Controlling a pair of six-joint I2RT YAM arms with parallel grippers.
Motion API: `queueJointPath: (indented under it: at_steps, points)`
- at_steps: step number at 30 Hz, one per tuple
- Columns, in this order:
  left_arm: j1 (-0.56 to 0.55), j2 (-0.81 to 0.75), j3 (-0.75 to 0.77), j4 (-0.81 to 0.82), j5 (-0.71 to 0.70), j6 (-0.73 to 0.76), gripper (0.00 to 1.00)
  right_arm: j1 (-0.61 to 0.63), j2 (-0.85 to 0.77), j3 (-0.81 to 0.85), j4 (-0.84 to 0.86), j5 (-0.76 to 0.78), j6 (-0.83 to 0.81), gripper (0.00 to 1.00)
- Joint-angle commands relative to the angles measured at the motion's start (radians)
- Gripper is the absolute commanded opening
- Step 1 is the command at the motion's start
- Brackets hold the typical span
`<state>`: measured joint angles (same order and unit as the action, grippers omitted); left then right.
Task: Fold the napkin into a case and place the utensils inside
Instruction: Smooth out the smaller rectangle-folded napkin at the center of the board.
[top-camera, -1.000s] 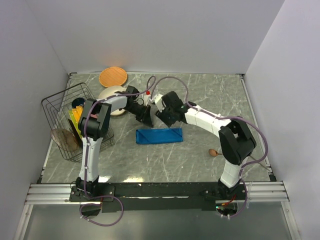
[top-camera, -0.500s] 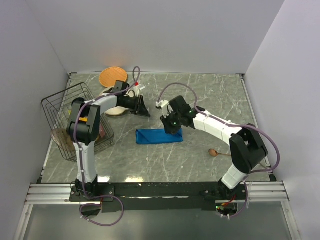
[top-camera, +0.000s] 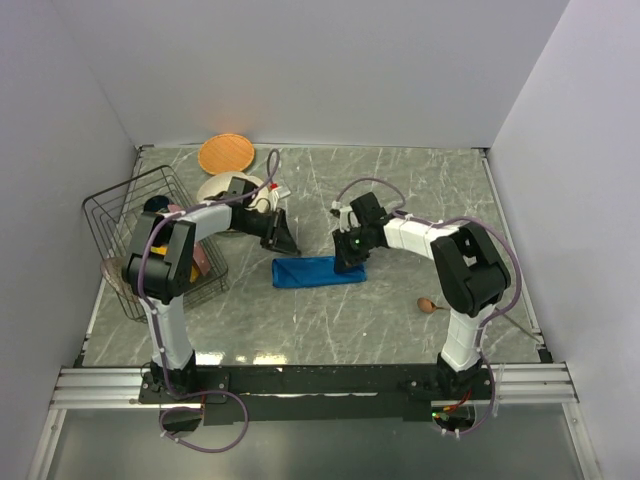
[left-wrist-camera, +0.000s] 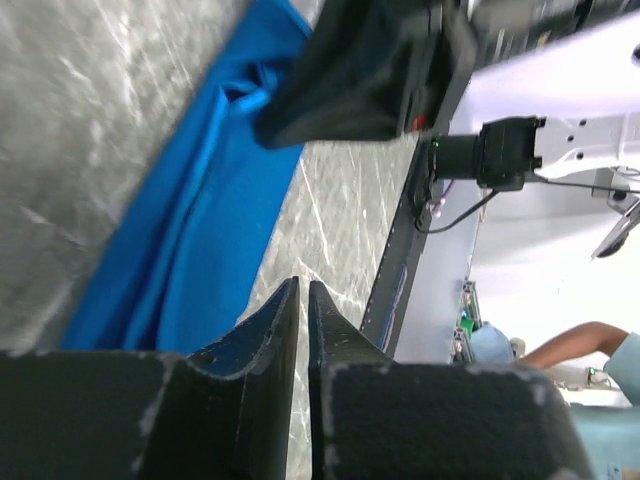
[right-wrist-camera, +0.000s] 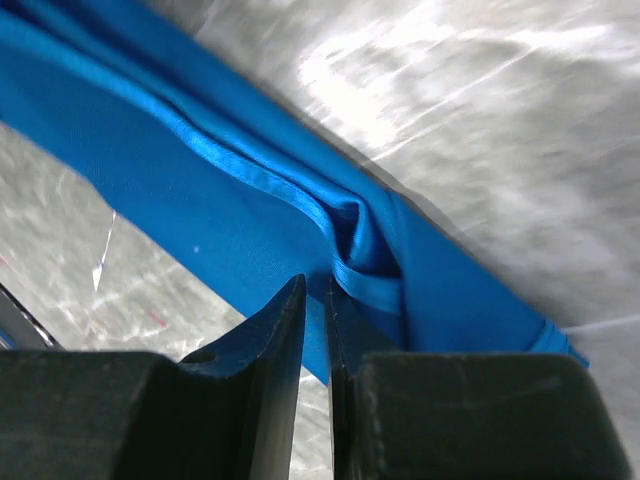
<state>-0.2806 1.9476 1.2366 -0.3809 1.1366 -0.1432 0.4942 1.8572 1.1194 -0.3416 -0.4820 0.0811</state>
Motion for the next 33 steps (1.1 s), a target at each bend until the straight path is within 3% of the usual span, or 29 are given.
queueJointPath:
  at_steps: [1, 5, 11, 15, 18, 22, 33]
  points:
    - [-0.022, 0.058, 0.003, 0.019, -0.004, 0.005, 0.13, -0.026, 0.045, 0.039, -0.007, -0.052, 0.055, 0.21]
    - [-0.02, 0.137, 0.02, 0.023, -0.106, 0.002, 0.07, -0.036, 0.047, 0.045, -0.02, -0.044, 0.059, 0.21]
    - [-0.014, 0.195, 0.032, 0.034, -0.135, -0.016, 0.04, -0.049, -0.076, 0.071, -0.046, -0.033, 0.074, 0.25]
    - [-0.014, 0.205, 0.043, 0.042, -0.141, -0.024, 0.04, -0.127, -0.122, 0.076, -0.021, -0.16, 0.179, 0.35]
    - [-0.015, 0.212, 0.043, 0.054, -0.14, -0.038, 0.04, -0.181, -0.084, 0.062, 0.024, -0.269, 0.269, 0.41]
    - [-0.019, 0.218, 0.046, 0.05, -0.14, -0.033, 0.03, -0.19, -0.014, 0.034, 0.076, -0.339, 0.351, 0.41]
    - [-0.019, 0.212, 0.083, 0.027, -0.135, -0.006, 0.05, -0.215, 0.177, 0.069, -0.01, -0.196, 0.26, 0.35]
